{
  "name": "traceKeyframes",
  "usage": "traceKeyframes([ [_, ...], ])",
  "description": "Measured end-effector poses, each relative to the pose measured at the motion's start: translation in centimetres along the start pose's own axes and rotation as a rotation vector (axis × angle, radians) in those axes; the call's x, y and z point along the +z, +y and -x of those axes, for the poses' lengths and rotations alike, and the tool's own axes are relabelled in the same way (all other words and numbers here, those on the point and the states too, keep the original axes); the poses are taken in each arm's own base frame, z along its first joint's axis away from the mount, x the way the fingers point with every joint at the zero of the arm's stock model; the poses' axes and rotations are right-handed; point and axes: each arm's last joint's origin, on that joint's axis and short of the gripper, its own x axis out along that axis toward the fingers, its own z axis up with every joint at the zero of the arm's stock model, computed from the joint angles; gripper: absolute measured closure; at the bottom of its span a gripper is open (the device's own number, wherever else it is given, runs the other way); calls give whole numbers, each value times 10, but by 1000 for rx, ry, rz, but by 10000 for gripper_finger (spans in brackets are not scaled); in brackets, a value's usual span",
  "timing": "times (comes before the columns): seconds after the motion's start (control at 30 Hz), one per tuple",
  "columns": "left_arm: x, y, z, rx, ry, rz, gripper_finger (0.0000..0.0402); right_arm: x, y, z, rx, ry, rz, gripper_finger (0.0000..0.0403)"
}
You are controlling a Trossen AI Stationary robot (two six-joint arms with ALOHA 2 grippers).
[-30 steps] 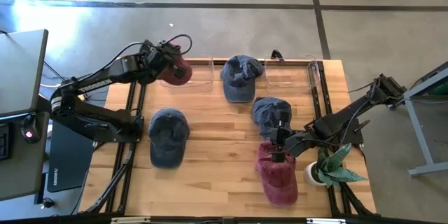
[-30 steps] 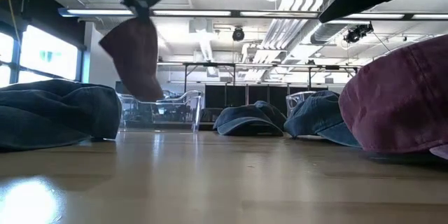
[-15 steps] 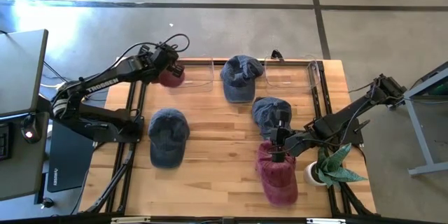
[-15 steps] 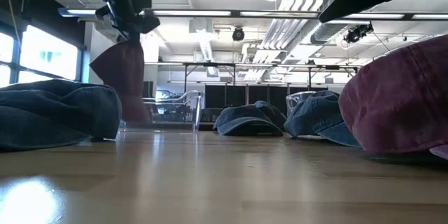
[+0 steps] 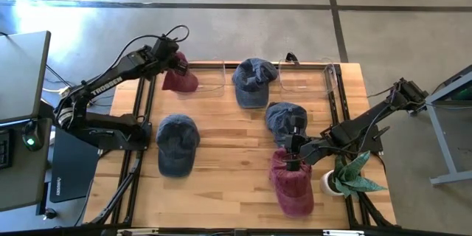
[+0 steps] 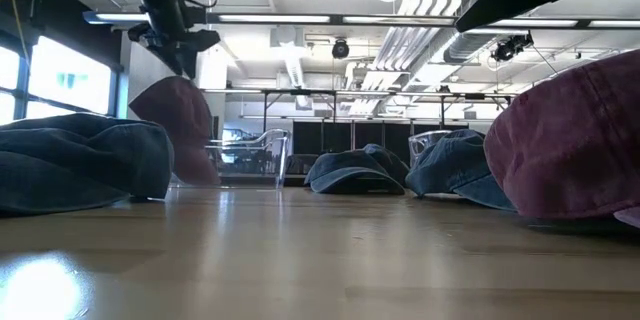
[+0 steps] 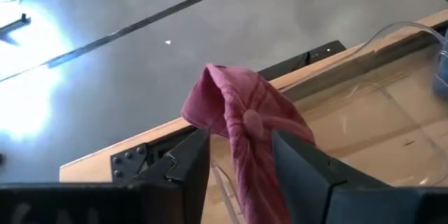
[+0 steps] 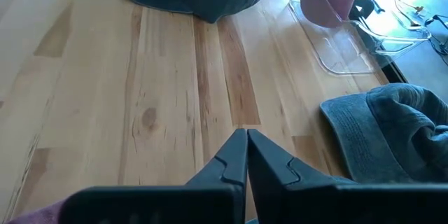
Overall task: Pick & Place hat
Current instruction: Put the bottom right blue cap into the right transparent bin
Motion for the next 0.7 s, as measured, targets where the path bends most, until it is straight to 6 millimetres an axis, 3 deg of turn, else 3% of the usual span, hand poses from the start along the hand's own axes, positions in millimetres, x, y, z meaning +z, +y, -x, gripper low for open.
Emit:
traceKeyframes([
  [0.17, 3, 12, 34, -35, -123, -9, 246, 0, 0, 0, 0, 0, 3, 401],
  [0.37, -13, 4, 92, -301, -296, -64, 245, 0, 0, 0, -7, -2, 2, 395],
  [0.5, -41, -25, 106, -496, -335, -141, 245, 0, 0, 0, -16, -5, -24, 395],
  [0.7, -101, -82, 105, -720, -446, -209, 245, -3, -1, -3, -54, -33, -83, 399],
])
